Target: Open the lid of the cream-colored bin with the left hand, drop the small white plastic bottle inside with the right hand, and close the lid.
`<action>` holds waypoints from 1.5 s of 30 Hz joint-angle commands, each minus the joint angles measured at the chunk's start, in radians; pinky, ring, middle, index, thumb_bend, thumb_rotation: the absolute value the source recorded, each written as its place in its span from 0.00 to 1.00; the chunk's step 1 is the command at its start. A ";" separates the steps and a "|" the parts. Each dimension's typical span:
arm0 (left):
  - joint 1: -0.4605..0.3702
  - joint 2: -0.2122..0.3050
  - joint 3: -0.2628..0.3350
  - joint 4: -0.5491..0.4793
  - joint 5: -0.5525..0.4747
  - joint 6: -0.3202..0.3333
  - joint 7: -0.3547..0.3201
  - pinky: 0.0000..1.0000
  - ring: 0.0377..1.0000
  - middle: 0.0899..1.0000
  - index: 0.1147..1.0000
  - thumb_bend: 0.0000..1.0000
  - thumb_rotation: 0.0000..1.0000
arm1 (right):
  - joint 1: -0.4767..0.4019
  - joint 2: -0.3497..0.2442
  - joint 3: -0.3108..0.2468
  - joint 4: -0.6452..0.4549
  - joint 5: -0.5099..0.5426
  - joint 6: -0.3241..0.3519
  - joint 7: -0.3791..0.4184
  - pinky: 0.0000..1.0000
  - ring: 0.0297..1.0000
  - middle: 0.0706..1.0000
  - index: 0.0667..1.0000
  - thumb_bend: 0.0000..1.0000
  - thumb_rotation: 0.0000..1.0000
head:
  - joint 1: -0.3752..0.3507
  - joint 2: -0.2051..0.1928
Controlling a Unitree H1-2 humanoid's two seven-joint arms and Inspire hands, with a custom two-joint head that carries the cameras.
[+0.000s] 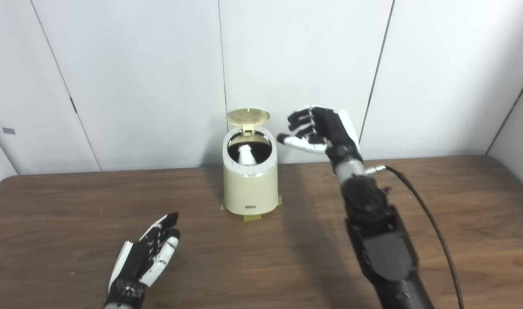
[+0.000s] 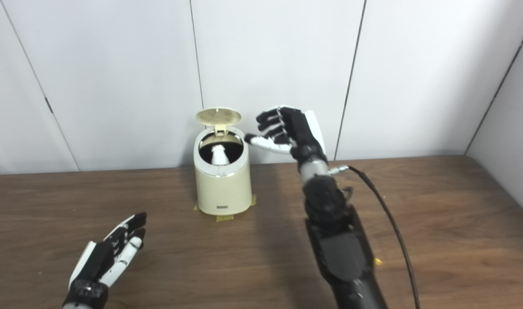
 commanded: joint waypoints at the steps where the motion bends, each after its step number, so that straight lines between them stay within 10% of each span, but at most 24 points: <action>1: -0.066 -0.003 0.004 -0.009 -0.002 -0.002 0.015 0.89 0.91 0.90 0.89 0.37 0.66 | 0.013 -0.021 -0.003 -0.043 0.007 -0.031 0.008 0.44 0.43 0.46 0.46 0.52 0.00 | 0.000 0.000; 9: -0.193 -0.026 0.012 0.046 -0.030 0.030 0.018 0.86 0.87 0.89 0.89 0.40 0.74 | 0.173 -0.074 -0.013 -0.158 0.038 -0.008 0.056 0.57 0.62 0.62 0.46 0.51 0.16 | 0.003 -0.007; 10: -0.209 -0.031 0.015 0.055 -0.037 0.031 0.020 0.85 0.87 0.88 0.89 0.40 0.73 | 0.190 -0.079 -0.015 -0.176 0.043 0.006 0.066 0.63 0.68 0.68 0.61 0.59 0.41 | 0.004 -0.008; 13: -0.260 -0.048 0.027 0.081 -0.060 0.041 0.024 0.83 0.87 0.89 0.89 0.41 0.72 | 0.243 -0.082 -0.032 -0.215 0.101 0.015 0.101 0.71 0.81 0.82 0.79 0.67 0.68 | 0.004 -0.008; 22: -0.396 -0.050 0.045 0.189 -0.101 0.026 0.012 0.86 0.89 0.90 0.89 0.45 0.75 | 0.388 -0.054 -0.092 -0.227 0.259 -0.100 0.125 0.88 0.95 0.98 0.94 0.66 0.94 | 0.012 -0.017; 45: -0.724 0.024 -0.016 0.414 -0.047 -0.003 0.019 0.85 0.89 0.89 0.87 0.47 0.82 | 0.538 -0.018 -0.142 -0.193 0.336 -0.257 0.100 0.87 0.91 0.92 0.92 0.64 1.00 | 0.079 -0.045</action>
